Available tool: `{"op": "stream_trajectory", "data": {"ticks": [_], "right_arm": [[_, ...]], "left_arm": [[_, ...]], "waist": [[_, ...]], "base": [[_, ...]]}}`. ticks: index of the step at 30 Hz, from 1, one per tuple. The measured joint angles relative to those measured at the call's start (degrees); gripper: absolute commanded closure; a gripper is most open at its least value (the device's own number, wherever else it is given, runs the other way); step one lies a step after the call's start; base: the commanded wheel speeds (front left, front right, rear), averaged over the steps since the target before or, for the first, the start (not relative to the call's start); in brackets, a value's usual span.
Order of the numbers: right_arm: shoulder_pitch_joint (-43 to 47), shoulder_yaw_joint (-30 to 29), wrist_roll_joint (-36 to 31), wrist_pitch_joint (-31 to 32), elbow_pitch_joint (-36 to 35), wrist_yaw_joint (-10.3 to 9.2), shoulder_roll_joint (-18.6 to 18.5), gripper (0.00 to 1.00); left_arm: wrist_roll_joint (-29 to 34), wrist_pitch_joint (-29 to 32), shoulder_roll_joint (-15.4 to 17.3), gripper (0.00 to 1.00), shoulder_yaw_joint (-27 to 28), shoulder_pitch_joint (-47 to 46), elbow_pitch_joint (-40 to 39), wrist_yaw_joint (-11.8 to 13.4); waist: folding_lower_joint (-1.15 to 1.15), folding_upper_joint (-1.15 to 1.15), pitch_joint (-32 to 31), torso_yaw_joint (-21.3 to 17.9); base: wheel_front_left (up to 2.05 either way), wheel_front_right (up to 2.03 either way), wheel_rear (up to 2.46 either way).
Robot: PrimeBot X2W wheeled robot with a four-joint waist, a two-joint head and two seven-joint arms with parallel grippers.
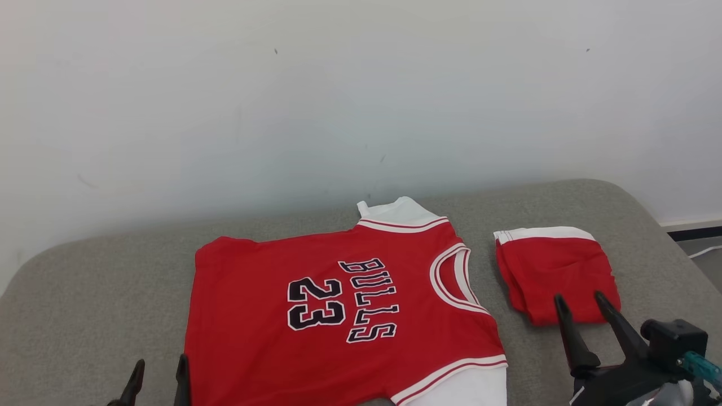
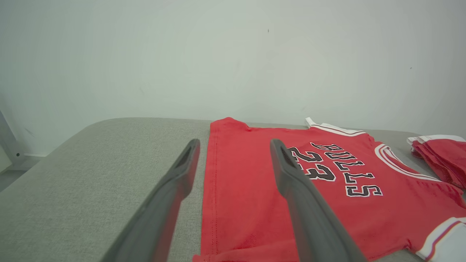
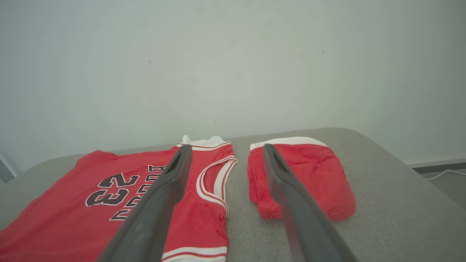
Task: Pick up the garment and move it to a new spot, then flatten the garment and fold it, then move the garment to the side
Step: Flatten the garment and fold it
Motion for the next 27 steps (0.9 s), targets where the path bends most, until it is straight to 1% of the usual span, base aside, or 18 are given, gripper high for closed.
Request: {"op": "stream_trajectory", "data": {"ticks": [7,17,27], "right_arm": [[4.14,-2.79,-0.15,-1.67,0.52,-0.03,-0.26,0.00],[4.20,-3.09,-0.85,-2.18,-0.68,-0.03,0.55,0.00],[4.46,-3.41,-0.92,-2.24,-1.02,-0.03,1.10,0.00]], "left_arm": [[0.00,1.88,0.33,0.00,-0.94,2.84,-2.76,0.27],[0.22,4.78,0.96,0.00,-0.83,3.64,-6.51,1.00],[0.49,7.80,1.42,0.00,-0.48,3.76,-9.36,1.13]], "waist": [[0.00,0.00,-0.68,-1.42],[0.00,0.00,-0.13,-1.66],[0.00,0.00,0.63,-1.27]], "base": [[0.00,0.00,0.00],[0.00,0.00,0.00],[0.00,0.00,0.00]]}}
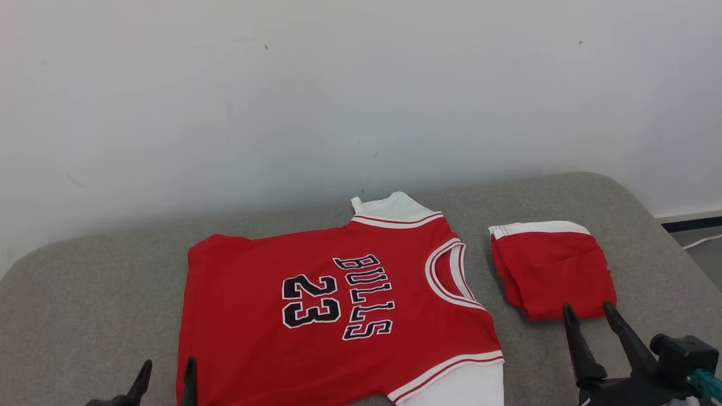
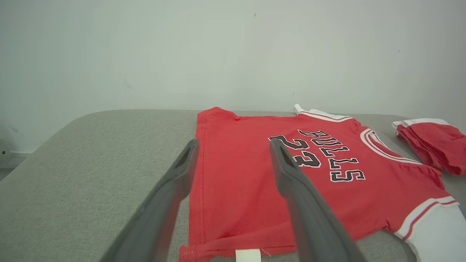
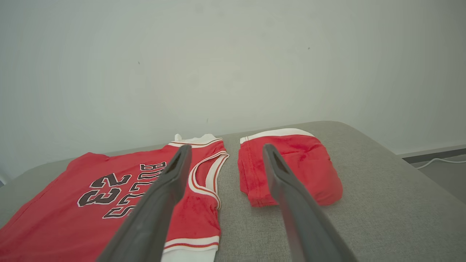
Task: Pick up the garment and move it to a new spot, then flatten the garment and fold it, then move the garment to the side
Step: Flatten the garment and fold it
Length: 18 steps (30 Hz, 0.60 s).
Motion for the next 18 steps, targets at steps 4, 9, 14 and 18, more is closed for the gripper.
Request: {"op": "stream_trajectory", "data": {"ticks": [4,9,14,18], "right_arm": [[0.52,1.27,-0.43,2.30,0.75,0.00,0.01,0.00],[0.54,5.34,-0.43,8.92,4.35,0.00,0.46,0.00],[0.30,8.17,-0.59,13.74,6.54,0.00,0.96,0.00],[0.17,10.10,-0.82,16.67,8.04,0.00,1.69,0.00]], "left_arm": [[-0.64,3.85,-0.25,0.00,0.79,0.13,2.12,0.37],[-2.05,10.50,-1.59,0.00,0.76,0.58,6.92,0.67],[-1.91,16.24,-0.74,0.00,0.65,-0.80,12.24,0.87],[-2.02,18.96,-0.25,0.00,2.10,-4.13,14.79,0.94]], "waist": [[0.00,0.00,0.64,0.23],[0.00,0.00,1.43,0.49],[0.00,0.00,2.61,0.80],[0.00,0.00,3.68,0.85]], "base": [[0.00,0.00,0.00],[0.00,0.00,0.00],[0.00,0.00,0.00],[0.00,0.00,0.00]]}}
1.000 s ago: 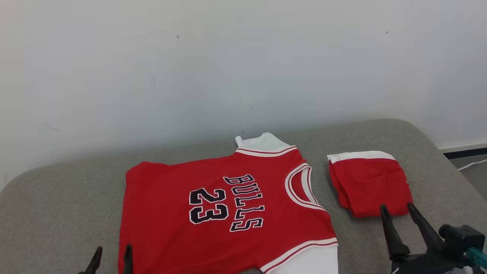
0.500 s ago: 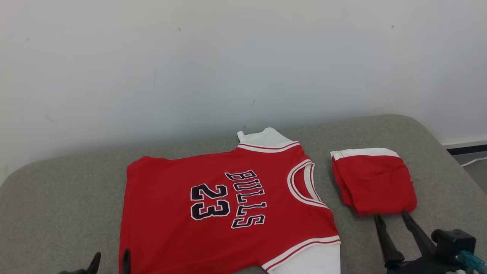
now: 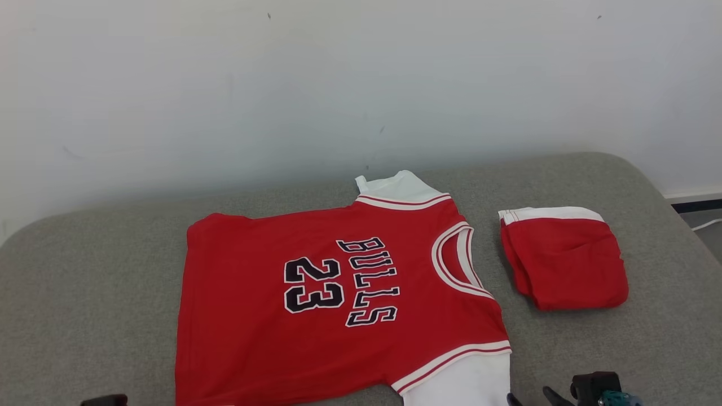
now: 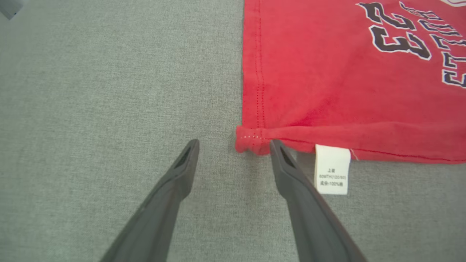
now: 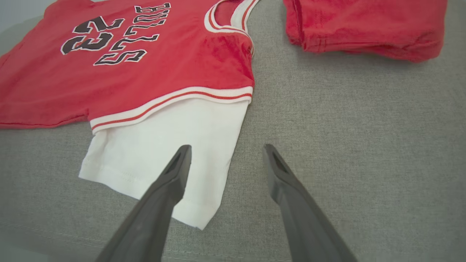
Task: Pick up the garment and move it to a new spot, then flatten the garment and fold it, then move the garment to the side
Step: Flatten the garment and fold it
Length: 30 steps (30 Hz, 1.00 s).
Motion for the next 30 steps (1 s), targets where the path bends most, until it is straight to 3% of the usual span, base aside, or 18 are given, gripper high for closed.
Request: {"op": "stream_trajectory", "data": {"ticks": [14,20,30], "right_arm": [[-3.20,2.67,-0.22,4.70,3.41,0.01,1.88,0.00],[-3.30,2.58,-0.27,5.64,4.39,0.01,2.07,0.00],[-3.27,2.24,-0.27,6.13,4.60,0.01,2.02,0.00]], "left_arm": [[0.08,5.88,-0.66,0.01,0.45,-6.50,7.32,0.42],[-0.31,6.31,-2.65,0.00,-0.43,-6.71,7.35,0.42],[-0.88,7.06,-2.69,0.00,-0.55,-6.35,5.73,0.04]], "waist": [[0.00,0.00,2.09,-0.30],[0.00,0.00,2.23,-0.11],[0.00,0.00,2.07,0.17]], "base": [[0.00,0.00,0.00],[0.00,0.00,0.00],[0.00,0.00,0.00]]}}
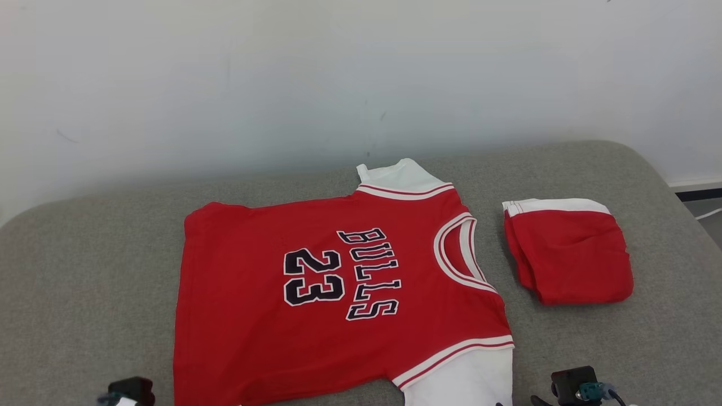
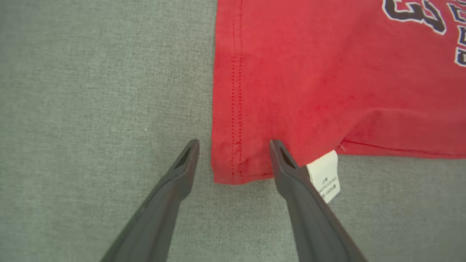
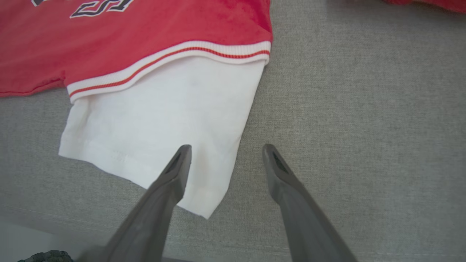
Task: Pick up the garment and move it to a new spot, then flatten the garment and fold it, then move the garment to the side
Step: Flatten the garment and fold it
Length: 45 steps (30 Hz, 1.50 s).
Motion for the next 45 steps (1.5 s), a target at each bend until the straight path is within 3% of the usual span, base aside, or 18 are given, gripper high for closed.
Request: {"op": "stream_trajectory", "data": {"ticks": [4,19,21,23,25,27,33,35,37,38,45], "right_arm": [[0.04,0.10,0.00,0.51,-0.05,0.00,0.02,0.00],[0.15,0.52,0.00,1.18,-0.10,0.00,0.11,0.00],[0.15,0.71,0.00,1.49,-0.10,0.00,0.18,0.00],[0.15,0.84,0.00,1.51,-0.11,0.00,0.23,0.00],[0.15,1.04,0.00,1.57,-0.11,0.00,0.23,0.00],[0.15,1.22,0.00,1.83,-0.13,0.00,0.29,0.00],[0.32,1.47,0.00,2.55,-0.08,0.00,0.19,0.00],[0.41,1.78,0.00,3.11,0.03,0.01,0.20,0.11],[0.76,2.12,0.00,3.61,0.15,0.01,0.20,0.09],[1.13,2.09,0.00,3.81,0.21,0.00,0.23,0.07],[1.29,1.13,0.01,5.10,1.31,0.00,0.65,0.01]], "left_arm": [[-0.49,1.60,-0.31,0.00,-0.86,2.08,-0.45,-1.20],[-0.67,1.74,-0.42,0.01,0.43,3.05,-2.75,-0.56],[-0.42,2.24,-0.35,0.18,0.33,3.04,-2.67,-0.56],[-0.12,2.32,-0.33,0.52,0.27,3.04,-2.36,-0.55],[0.11,2.72,-0.27,0.71,0.02,3.02,-1.86,-0.54],[0.66,3.12,-0.26,0.81,-0.35,3.00,-1.11,-0.36],[0.89,3.26,-0.38,0.80,-0.44,2.69,-0.48,-0.13],[0.90,3.34,-0.45,0.84,-0.45,2.24,-0.25,-0.13],[0.91,3.34,-0.51,0.91,-0.49,1.76,-0.14,-0.12],[0.91,3.33,-0.55,1.00,-0.49,1.74,-0.09,-0.13],[1.13,3.33,-0.57,1.00,-0.67,0.65,1.00,-0.13]], "waist": [[-0.01,0.00,-0.09,0.13],[-0.01,-0.01,-0.18,0.16],[-0.01,-0.01,-0.21,0.13],[-0.01,-0.01,-0.22,0.12],[-0.01,-0.01,-0.19,0.09],[-0.01,-0.01,-0.13,0.05],[-0.01,-0.01,0.21,0.04],[-0.01,-0.01,0.34,0.10],[-0.01,-0.01,0.45,0.19],[0.00,-0.01,0.50,0.24],[-0.01,-0.01,0.87,0.48]], "base": [[0.00,0.00,0.00],[0.00,0.00,0.00],[0.00,0.00,0.00],[0.00,0.00,0.00],[0.00,0.00,0.00],[0.00,0.00,0.00],[0.00,0.00,0.00],[0.00,0.00,0.00],[0.00,0.00,0.00],[0.00,0.00,0.00],[0.00,0.00,0.00]]}}
